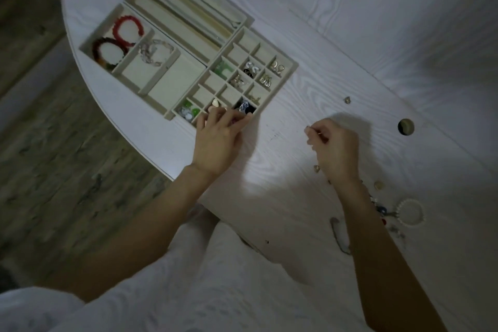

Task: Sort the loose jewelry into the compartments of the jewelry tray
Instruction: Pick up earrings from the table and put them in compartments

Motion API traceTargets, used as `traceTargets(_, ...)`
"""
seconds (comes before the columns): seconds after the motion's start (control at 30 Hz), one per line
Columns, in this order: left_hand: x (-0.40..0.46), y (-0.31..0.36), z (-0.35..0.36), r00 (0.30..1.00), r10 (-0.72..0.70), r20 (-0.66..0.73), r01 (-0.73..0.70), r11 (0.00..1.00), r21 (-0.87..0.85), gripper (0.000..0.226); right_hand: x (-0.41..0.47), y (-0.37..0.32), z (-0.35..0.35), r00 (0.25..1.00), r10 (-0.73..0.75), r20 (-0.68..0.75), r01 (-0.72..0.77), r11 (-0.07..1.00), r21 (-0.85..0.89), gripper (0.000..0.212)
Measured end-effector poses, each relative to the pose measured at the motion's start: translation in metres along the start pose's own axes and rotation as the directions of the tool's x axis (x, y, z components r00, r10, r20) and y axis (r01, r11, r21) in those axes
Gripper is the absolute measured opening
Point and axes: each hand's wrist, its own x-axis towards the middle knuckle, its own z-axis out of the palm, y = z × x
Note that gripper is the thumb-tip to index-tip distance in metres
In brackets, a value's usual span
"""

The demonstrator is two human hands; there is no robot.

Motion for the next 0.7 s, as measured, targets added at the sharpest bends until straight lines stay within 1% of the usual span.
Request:
traceTargets(0.13,0.0,-0.002,-0.001,1.0,-0.031,0.002,0.031,0.996,-0.08,0.034,0.019,-0.019,0.012,0.999,0.043,0.023,-0.046,0.99,0.135,0.005)
traceTargets(0.27,-0.001,-0.006,0.0,0.999,-0.036,0.011,0.037,0.987,-0.154,0.034,0.038,-0.033,0.03,0.999,0.016,-0.03,-0.011,0.984,0.178,0.024)
traceTargets(0.37,-0.001,-0.008,0.002,0.999,-0.038,0.009,0.039,0.98,-0.198,0.034,0.05,-0.045,0.043,0.998,-0.052,-0.024,0.056,0.979,0.197,0.026)
traceTargets(0.53,0.0,-0.009,0.005,0.998,-0.058,0.027,0.062,0.974,-0.219,0.035,0.07,-0.055,0.052,0.965,-0.253,0.064,0.248,0.966,0.078,0.026)
traceTargets(0.63,0.001,-0.009,0.004,0.998,-0.062,0.031,0.067,0.971,-0.228,0.036,0.076,-0.057,0.055,0.895,-0.416,0.161,0.433,0.897,-0.091,0.025)
traceTargets(0.7,0.001,-0.01,0.004,0.998,-0.058,0.037,0.065,0.97,-0.233,0.036,0.081,-0.056,0.058,0.834,-0.496,0.242,0.537,0.83,-0.149,0.026)
